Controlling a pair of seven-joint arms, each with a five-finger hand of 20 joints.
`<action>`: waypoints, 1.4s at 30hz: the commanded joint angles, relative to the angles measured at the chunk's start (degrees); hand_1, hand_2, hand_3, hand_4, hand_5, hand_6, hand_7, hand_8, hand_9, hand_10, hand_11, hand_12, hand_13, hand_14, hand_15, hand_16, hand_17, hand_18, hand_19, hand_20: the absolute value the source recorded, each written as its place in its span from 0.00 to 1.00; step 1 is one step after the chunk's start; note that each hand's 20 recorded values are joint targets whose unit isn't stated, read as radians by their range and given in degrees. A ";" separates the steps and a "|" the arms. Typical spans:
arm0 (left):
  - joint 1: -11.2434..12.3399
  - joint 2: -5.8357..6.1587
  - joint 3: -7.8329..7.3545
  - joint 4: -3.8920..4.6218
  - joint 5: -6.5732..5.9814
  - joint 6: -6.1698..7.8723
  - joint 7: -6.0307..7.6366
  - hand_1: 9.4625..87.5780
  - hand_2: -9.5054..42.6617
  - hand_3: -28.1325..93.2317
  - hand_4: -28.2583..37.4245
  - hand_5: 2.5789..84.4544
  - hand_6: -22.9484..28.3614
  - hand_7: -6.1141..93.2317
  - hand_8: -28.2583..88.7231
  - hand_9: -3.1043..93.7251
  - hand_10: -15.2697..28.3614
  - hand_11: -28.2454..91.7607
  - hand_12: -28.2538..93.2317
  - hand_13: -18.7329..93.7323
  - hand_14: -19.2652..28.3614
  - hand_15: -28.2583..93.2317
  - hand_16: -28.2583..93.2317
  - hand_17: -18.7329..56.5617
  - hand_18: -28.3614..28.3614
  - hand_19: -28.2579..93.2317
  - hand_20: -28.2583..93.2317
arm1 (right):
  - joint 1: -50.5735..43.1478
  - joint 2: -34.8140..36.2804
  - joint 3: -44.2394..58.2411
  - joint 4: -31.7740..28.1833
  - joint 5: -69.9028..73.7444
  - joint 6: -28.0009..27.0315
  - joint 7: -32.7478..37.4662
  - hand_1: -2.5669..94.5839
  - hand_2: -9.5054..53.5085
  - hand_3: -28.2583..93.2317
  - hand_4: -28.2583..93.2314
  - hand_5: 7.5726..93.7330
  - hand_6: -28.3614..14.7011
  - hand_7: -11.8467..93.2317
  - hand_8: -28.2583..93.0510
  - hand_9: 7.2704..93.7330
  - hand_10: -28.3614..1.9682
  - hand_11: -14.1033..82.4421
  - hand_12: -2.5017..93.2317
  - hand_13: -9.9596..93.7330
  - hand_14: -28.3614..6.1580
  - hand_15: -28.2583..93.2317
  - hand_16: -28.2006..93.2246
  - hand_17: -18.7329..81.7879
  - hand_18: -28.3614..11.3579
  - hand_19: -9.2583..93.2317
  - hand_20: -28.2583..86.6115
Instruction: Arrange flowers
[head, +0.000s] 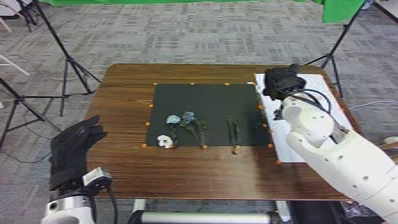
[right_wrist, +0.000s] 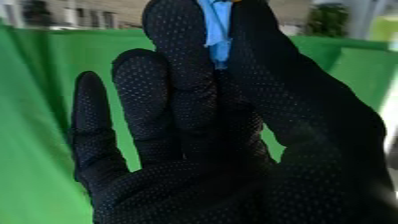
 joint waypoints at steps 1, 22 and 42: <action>0.68 -0.01 0.08 -0.46 0.10 0.07 -0.42 0.25 0.28 0.91 0.21 0.62 0.78 0.26 0.16 0.47 0.92 0.66 0.34 0.46 1.00 0.93 0.04 0.19 0.92 0.68 0.61 | -0.07 -6.81 -2.93 -1.65 -2.25 -0.28 -2.50 0.57 0.00 0.86 0.00 0.86 0.68 0.36 0.25 0.90 0.79 0.42 0.49 0.64 0.54 0.82 0.56 0.26 0.11 0.75 0.49; -1.08 -0.51 0.10 0.45 1.68 -1.90 -1.96 0.25 0.28 0.91 0.20 0.62 0.78 0.26 0.16 0.47 0.92 0.66 0.34 0.46 1.00 0.93 0.04 0.19 0.92 0.68 0.61 | 0.79 -15.80 -9.84 1.82 -3.59 -1.00 -2.03 0.56 0.00 0.86 0.00 0.87 0.68 0.35 0.26 0.90 0.79 0.43 0.49 0.64 0.54 0.82 0.56 0.26 0.11 0.75 0.49; -1.57 -1.24 -0.55 0.75 2.91 -3.03 -3.43 0.25 0.28 0.91 0.20 0.62 0.78 0.26 0.16 0.47 0.92 0.66 0.34 0.46 1.00 0.93 0.04 0.19 0.92 0.68 0.61 | -1.95 -20.29 -7.73 3.58 -4.90 -4.63 -1.85 0.56 0.01 0.86 0.00 0.86 0.68 0.36 0.25 0.90 0.78 0.43 0.48 0.63 0.53 0.81 0.56 0.25 0.10 0.75 0.48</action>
